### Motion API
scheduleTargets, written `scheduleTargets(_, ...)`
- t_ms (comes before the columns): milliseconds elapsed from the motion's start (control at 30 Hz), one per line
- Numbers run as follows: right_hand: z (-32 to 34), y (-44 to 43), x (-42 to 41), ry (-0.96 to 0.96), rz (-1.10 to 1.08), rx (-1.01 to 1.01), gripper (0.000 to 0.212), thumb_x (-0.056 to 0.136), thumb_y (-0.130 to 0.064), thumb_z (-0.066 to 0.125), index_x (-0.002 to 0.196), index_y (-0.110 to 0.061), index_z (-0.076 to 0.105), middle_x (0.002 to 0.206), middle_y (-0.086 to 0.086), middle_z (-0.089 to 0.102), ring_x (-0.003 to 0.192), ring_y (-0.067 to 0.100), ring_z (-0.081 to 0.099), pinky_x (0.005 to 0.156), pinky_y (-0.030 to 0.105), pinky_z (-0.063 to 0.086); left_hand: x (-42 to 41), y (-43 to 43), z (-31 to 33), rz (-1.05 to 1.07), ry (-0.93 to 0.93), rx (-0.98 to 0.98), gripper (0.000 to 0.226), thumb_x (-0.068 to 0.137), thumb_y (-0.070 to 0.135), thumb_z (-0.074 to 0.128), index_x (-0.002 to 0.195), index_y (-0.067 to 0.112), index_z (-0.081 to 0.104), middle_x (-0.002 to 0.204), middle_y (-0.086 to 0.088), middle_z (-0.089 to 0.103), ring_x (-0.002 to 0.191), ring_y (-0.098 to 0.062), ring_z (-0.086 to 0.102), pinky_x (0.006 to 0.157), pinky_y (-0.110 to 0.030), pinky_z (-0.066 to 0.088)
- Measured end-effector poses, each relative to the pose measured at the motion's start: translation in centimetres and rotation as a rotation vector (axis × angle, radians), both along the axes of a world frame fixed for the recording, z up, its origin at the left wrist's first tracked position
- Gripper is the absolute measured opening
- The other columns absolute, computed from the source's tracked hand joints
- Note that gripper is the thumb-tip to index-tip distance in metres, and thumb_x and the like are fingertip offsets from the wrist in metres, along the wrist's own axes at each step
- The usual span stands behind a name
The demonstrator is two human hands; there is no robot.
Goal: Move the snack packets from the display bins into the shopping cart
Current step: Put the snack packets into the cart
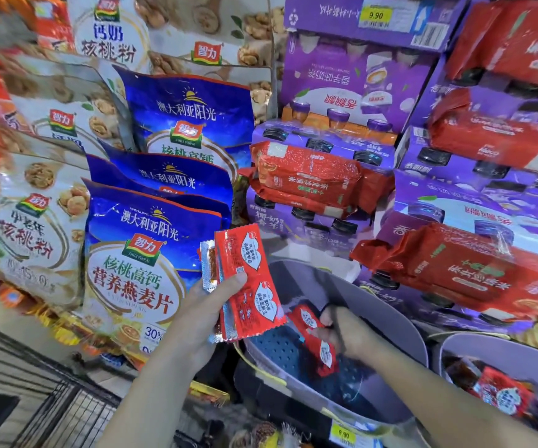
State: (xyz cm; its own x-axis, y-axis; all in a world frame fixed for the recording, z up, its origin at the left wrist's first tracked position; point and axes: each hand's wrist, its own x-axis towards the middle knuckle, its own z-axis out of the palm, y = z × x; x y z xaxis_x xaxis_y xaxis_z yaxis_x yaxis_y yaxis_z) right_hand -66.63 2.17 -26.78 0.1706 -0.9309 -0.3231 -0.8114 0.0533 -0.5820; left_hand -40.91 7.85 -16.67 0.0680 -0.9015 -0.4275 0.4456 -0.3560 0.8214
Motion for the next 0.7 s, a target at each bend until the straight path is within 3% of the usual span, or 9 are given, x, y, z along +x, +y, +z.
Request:
scheduleTargets(33,0.7,0.0,0.0,-0.042,-0.024,0.027,0.046,0.097,0.003,0.061,0.063,-0.017,0.038,0.072,0.002,0.026,0.07,0.014,0.024,0.089,0.037,0.049,0.2,0.3,0.2,0.02,-0.002,-0.004,0.049,0.07,0.037,0.084,0.115,0.018,0.075,0.102,-0.011,0.082,0.071,-0.021,0.079,0.047,-0.027,0.057)
scheduleTargets(133,1.1,-0.8,0.0,-0.197,-0.029,0.019,0.035,0.093,-0.02,0.077,0.073,-0.009,0.05,0.071,0.001,0.044,0.068,0.012,0.038,0.065,0.034,0.035,0.7,1.3,0.4,0.083,-0.022,-0.008,0.043,0.07,0.037,0.086,0.109,0.021,0.079,0.102,-0.012,0.081,0.072,-0.025,0.08,0.047,-0.032,0.058)
scheduleTargets(233,3.6,-0.7,0.3,-0.37,-0.039,-0.025,0.027,0.094,-0.024,0.075,0.086,-0.001,0.063,0.072,-0.003,0.059,0.066,0.012,0.05,0.066,0.033,0.039,1.1,2.6,0.5,0.158,-0.057,-0.004,0.039,0.072,0.037,0.085,0.109,0.024,0.082,0.112,-0.012,0.081,0.092,-0.028,0.081,0.062,-0.04,0.065)
scheduleTargets(333,6.9,0.0,1.5,-0.479,-0.011,-0.043,0.015,0.093,-0.029,0.075,0.091,-0.015,0.07,0.081,-0.006,0.077,0.074,0.012,0.071,0.072,0.032,0.052,1.3,4.6,1.0,0.219,-0.056,0.004,0.051,0.067,0.04,0.094,0.113,0.024,0.081,0.119,-0.013,0.079,0.104,-0.032,0.078,0.074,-0.044,0.066)
scheduleTargets(500,11.1,1.5,4.6,-0.795,0.081,0.002,0.006,0.096,-0.022,0.073,0.091,-0.018,0.073,0.083,-0.004,0.08,0.07,0.007,0.075,0.06,0.021,0.056,2.0,9.8,1.8,0.39,-0.07,0.024,0.046,0.072,0.032,0.086,0.116,0.017,0.08,0.119,-0.016,0.078,0.103,-0.033,0.079,0.071,-0.042,0.066)
scheduleTargets(600,12.5,3.0,7.5,-0.853,0.179,0.042,0.008,0.097,-0.022,0.071,0.093,-0.015,0.073,0.081,-0.006,0.079,0.067,0.003,0.073,0.056,0.017,0.054,2.9,13.7,2.5,0.467,-0.091,0.055,0.052,0.074,0.034,0.083,0.122,0.014,0.076,0.12,-0.016,0.078,0.106,-0.036,0.078,0.075,-0.046,0.066)
scheduleTargets(700,13.0,4.9,10.5,-0.872,0.229,0.078,0.007,0.096,-0.021,0.072,0.095,-0.014,0.072,0.086,-0.002,0.08,0.077,0.01,0.074,0.067,0.025,0.057,3.9,17.7,3.1,0.552,-0.12,0.063,0.05,0.078,0.033,0.078,0.124,0.013,0.073,0.116,-0.016,0.079,0.101,-0.035,0.079,0.071,-0.043,0.067)
